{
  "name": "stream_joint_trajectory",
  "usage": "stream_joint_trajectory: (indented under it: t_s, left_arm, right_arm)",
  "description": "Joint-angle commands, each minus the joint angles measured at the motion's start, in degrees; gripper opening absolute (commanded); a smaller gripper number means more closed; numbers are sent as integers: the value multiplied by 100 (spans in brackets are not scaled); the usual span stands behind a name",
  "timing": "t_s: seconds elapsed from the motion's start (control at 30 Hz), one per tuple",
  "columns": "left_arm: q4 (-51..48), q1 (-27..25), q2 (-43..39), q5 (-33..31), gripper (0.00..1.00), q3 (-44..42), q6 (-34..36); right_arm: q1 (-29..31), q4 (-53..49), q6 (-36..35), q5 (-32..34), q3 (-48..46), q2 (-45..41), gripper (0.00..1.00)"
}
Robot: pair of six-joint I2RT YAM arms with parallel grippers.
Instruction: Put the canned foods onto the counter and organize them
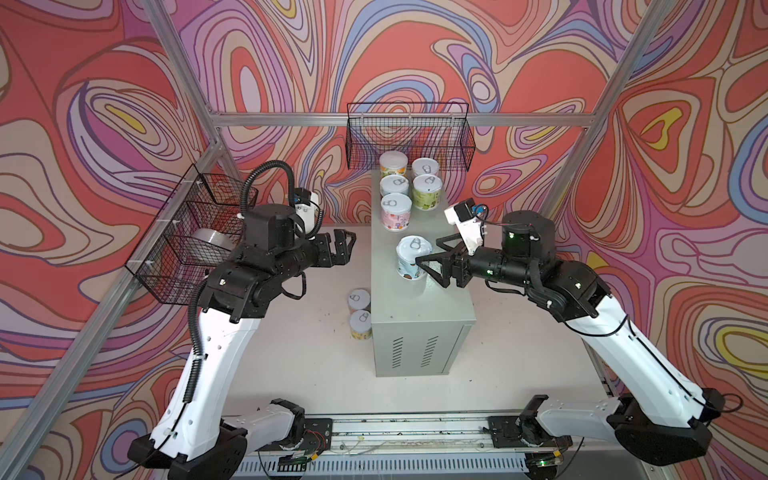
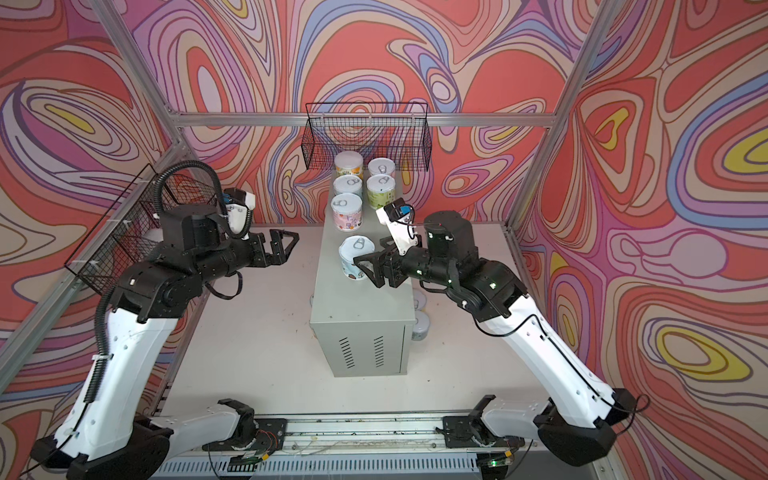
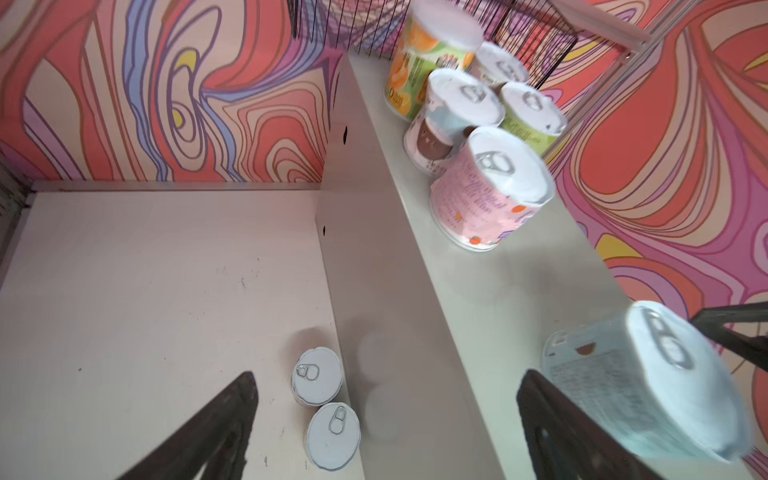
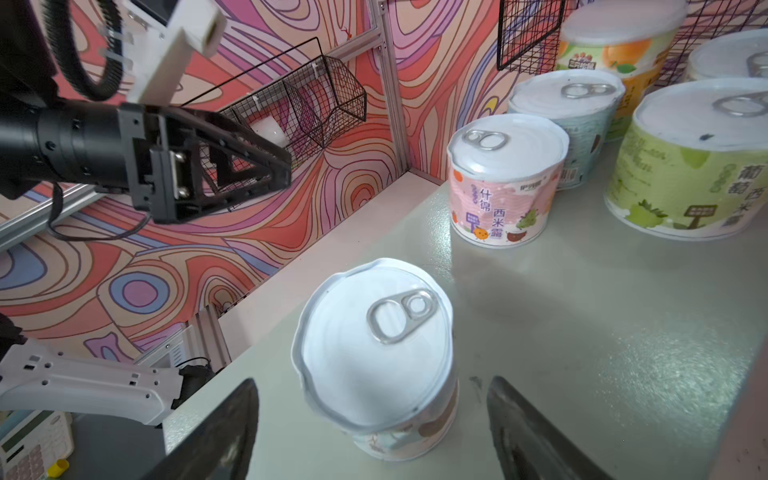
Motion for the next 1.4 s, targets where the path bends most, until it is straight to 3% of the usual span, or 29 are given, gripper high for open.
stream_joint_trajectory:
  t_s: [0.0,0.37,0.6,1.03,1.37]
  left_arm:
    - [447,79,-24,267,96,-356,-204]
    - [665,195,229,651,95,-507,-219]
    - [670,260,305,695,94,-568,-157]
    - [710,316,507,620,94,-699,58]
    - [937,425,548,720,94,-970,48]
  right_arm:
    - [87,-175,-325,227,143,106,89]
    - [182,38,-276,231,121,501,87]
    - [184,30,-186,909,185,671,73]
    - [184,-207,-206,2754,257,791,70]
    - [121,3,-372,3262,487,1248,70]
